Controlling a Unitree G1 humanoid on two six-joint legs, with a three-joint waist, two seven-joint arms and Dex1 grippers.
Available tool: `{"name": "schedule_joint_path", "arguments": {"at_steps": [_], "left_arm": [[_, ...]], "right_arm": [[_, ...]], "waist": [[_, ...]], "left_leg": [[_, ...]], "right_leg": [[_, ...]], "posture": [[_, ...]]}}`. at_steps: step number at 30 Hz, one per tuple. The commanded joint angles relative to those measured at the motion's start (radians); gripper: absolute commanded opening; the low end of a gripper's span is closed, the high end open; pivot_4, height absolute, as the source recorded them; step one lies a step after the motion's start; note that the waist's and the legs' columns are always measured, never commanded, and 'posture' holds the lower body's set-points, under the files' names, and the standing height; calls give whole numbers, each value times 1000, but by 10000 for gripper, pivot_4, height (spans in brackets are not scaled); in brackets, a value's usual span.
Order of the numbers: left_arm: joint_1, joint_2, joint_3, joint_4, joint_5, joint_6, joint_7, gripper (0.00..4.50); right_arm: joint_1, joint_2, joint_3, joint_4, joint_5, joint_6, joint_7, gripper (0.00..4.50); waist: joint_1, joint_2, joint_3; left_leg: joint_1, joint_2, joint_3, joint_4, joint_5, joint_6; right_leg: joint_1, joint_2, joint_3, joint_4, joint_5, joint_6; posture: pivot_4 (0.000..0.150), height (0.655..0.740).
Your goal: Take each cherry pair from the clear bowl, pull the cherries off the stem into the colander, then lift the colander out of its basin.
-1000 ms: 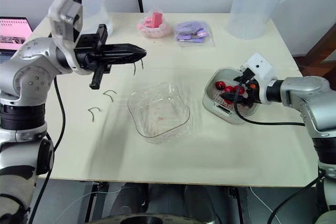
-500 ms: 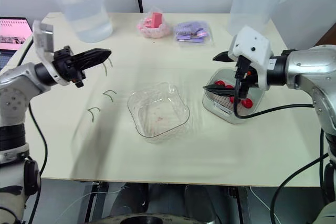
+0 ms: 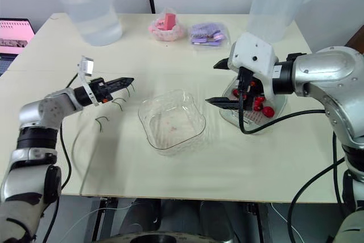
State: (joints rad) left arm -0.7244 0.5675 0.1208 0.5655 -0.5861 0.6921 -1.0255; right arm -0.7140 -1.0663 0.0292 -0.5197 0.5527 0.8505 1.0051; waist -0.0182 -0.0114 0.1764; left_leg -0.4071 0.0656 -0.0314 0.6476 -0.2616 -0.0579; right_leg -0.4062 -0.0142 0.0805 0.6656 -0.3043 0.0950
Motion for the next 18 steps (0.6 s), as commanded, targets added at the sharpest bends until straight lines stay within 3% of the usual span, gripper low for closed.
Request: {"name": "schedule_joint_path", "arguments": {"at_steps": [1, 2, 5, 12, 18], "left_arm": [[-35, 10, -18, 82, 62, -61, -45, 0], [-41, 12, -22, 101, 76, -77, -51, 0], [-51, 19, -21, 135, 105, -101, -65, 8989], [-18, 119, 40, -12, 89, -77, -93, 44504], [87, 300, 86, -251, 128, -231, -179, 44504]], "right_arm": [[23, -42, -41, -64, -6, 1, -5, 44458], [31, -49, -47, -71, -6, 4, -8, 44458], [51, -57, -65, -84, 3, 16, -20, 45000], [94, -73, -90, -90, 2, 14, -23, 45000], [144, -144, -116, -14, -34, -46, 33, 45000]], "waist": [[1, 0, 0], [1, 0, 0], [2, 0, 0], [0, 0, 0], [1, 0, 0]], "left_leg": [[0, 0, 0, 0, 0, 0], [0, 0, 0, 0, 0, 0], [0, 0, 0, 1, 0, 0], [0, 0, 0, 0, 0, 0], [0, 1, 0, 0, 0, 0]], "right_leg": [[0, 0, 0, 0, 0, 0], [0, 0, 0, 0, 0, 0], [0, 0, 0, 0, 0, 0], [0, 0, 0, 1, 0, 0], [-1, 0, 0, 1, 0, 0]], "posture": [[1500, 7367], [1500, 7367], [1500, 7367], [1500, 7367], [1500, 7367]]}}
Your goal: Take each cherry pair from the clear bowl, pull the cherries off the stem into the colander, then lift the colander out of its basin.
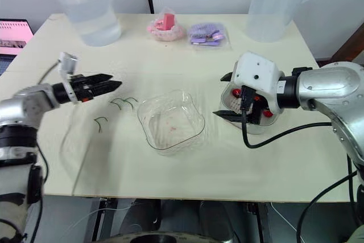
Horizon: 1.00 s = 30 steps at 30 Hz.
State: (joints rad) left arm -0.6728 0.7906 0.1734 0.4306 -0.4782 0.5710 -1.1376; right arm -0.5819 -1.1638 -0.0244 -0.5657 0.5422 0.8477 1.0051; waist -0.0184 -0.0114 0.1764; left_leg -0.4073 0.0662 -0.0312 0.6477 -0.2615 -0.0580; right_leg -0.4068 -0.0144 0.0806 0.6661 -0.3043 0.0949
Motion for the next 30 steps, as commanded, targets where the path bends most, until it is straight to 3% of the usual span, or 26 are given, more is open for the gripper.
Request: {"name": "schedule_joint_path", "arguments": {"at_steps": [1, 10, 15, 20, 24, 30], "left_arm": [[57, 107, 38, -149, 26, -149, -94, 44504], [315, 380, 182, -381, -31, -223, -358, 44504], [408, 433, 258, -442, -49, -227, -405, 44504], [406, 426, 249, -417, -44, -253, -393, 44504], [333, 386, 199, -468, -99, -206, -362, 44504], [204, 298, 85, -581, -177, -136, -330, 44504]], "right_arm": [[25, -62, -72, 47, -29, -56, 47, 45000], [190, -248, -231, 300, -102, -168, 213, 45000], [338, -294, -343, 414, -188, -247, 289, 45000], [413, -291, -408, 459, -226, -301, 328, 45000], [327, -286, -322, 368, -150, -200, 294, 45000], [34, -233, -41, 249, -68, 52, 255, 45000]], "waist": [[1, 0, 0], [1, 1, 0], [3, 1, 0], [1, 2, 0], [-3, 3, 0], [-1, 3, 1]], "left_leg": [[0, 0, 0, 0, 0, 0], [1, 0, 4, -1, 0, 0], [1, 1, 5, 0, 0, 0], [2, 1, 6, 0, 0, 0], [2, 1, 6, 0, 0, 0], [2, 1, 6, 0, 0, 0]], "right_leg": [[0, 0, 0, 0, 0, 0], [0, -1, 1, -1, -1, -1], [0, -1, 1, -1, -2, -3], [-1, -1, 2, 0, -2, -3], [0, 0, 3, 0, -1, -1], [0, 0, 4, 0, 0, 0]], "posture": [[1500, 7367], [1500, 7367], [1500, 7367], [1500, 7367], [1500, 7367], [1500, 7367]]}}
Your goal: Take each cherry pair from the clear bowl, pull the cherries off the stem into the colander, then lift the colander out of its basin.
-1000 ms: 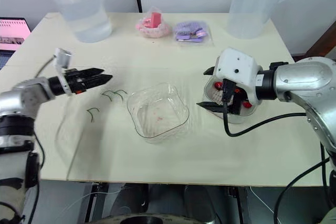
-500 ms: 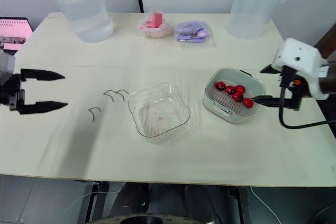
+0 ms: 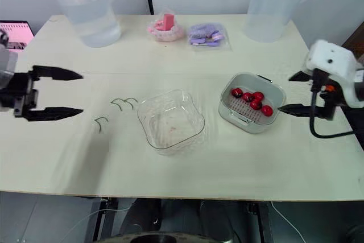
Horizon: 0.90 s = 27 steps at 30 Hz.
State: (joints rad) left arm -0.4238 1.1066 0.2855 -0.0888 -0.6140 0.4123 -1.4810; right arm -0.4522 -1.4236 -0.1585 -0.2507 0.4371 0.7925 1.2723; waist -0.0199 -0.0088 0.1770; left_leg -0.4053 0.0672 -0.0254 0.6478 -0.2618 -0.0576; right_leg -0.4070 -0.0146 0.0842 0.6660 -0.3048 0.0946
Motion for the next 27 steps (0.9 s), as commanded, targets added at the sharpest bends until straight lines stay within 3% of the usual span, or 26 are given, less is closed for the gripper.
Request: {"name": "schedule_joint_path", "arguments": {"at_steps": [1, 8, 19, 22, 27], "left_arm": [[-58, -27, -41, -78, -47, 27, 16, 44504], [-147, -98, -118, -181, -94, 62, 40, 44504], [-107, -111, -114, -190, -62, 45, 76, 44504], [-92, -108, -105, -199, -60, 41, 89, 45000], [-77, -106, -100, -205, -57, 34, 106, 45000]], "right_arm": [[-137, 42, 135, -84, 39, 144, -18, 45000], [-429, 216, 445, -137, 33, 499, -94, 45000], [-490, 349, 650, -121, -25, 644, -261, 45000], [-489, 346, 669, -116, -30, 644, -277, 36322], [-501, 344, 672, -110, -27, 642, -283, 12475]], "waist": [[0, 0, 0], [1, 0, 0], [5, 0, 0], [4, 0, 0], [3, 0, 0]], "left_leg": [[0, 0, 0, 0, 0, 0], [-2, 0, -1, 0, 0, 0], [-2, 0, -1, 1, 0, 0], [-2, 0, -2, 1, 0, 0], [-2, 0, -2, 1, 0, 0]], "right_leg": [[0, 0, 0, 0, 0, 0], [-1, 0, 0, 0, 0, 0], [-1, 1, -1, 0, 0, 0], [-2, 1, -1, 1, 0, 0], [-2, 1, -1, 1, 0, 0]], "posture": [[1500, 7367], [1500, 7367], [1500, 7367], [1500, 7367], [1500, 7367]]}}
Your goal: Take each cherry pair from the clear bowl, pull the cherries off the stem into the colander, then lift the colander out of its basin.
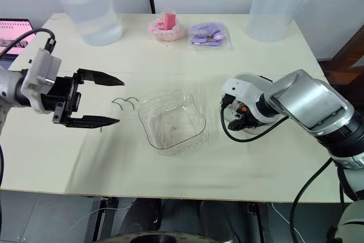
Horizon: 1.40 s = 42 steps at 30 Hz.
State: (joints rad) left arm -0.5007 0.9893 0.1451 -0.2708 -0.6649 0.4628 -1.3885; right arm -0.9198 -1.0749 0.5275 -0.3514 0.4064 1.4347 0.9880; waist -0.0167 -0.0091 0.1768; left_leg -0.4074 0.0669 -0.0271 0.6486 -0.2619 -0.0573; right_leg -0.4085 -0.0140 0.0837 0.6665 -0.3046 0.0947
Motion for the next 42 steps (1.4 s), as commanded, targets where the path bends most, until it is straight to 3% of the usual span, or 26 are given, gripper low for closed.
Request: {"name": "schedule_joint_path", "arguments": {"at_steps": [1, 2, 20, 42], "left_arm": [[0, 9, 40, -24, -6, -17, 18, 45000], [0, 8, 40, -25, -6, -18, 21, 45000], [-24, -17, 15, 0, 13, -53, 47, 45000], [-40, -42, 0, 20, 37, -81, 43, 45000]], "right_arm": [[-38, -5, -13, -10, 3, -1, 1, 7004], [-42, -6, -13, -11, 2, -2, 1, 2385], [-143, -172, 7, -93, -102, -146, 53, 2335], [-238, -237, 13, -90, -160, -201, 231, 2335]], "waist": [[0, 0, 0], [0, 0, 0], [-3, 0, 0], [0, 0, 0]], "left_leg": [[0, 0, 0, 0, 0, 0], [0, 0, 0, 0, 0, 0], [0, 0, 0, 0, 0, 0], [0, 0, 0, 0, 0, 0]], "right_leg": [[0, 0, 0, 0, 0, 0], [0, 0, 0, 0, 0, 0], [0, 0, 0, 0, 0, 0], [0, 0, 0, 0, 0, 0]], "posture": [[1500, 7367], [1500, 7367], [1500, 7367], [1500, 7367]]}}
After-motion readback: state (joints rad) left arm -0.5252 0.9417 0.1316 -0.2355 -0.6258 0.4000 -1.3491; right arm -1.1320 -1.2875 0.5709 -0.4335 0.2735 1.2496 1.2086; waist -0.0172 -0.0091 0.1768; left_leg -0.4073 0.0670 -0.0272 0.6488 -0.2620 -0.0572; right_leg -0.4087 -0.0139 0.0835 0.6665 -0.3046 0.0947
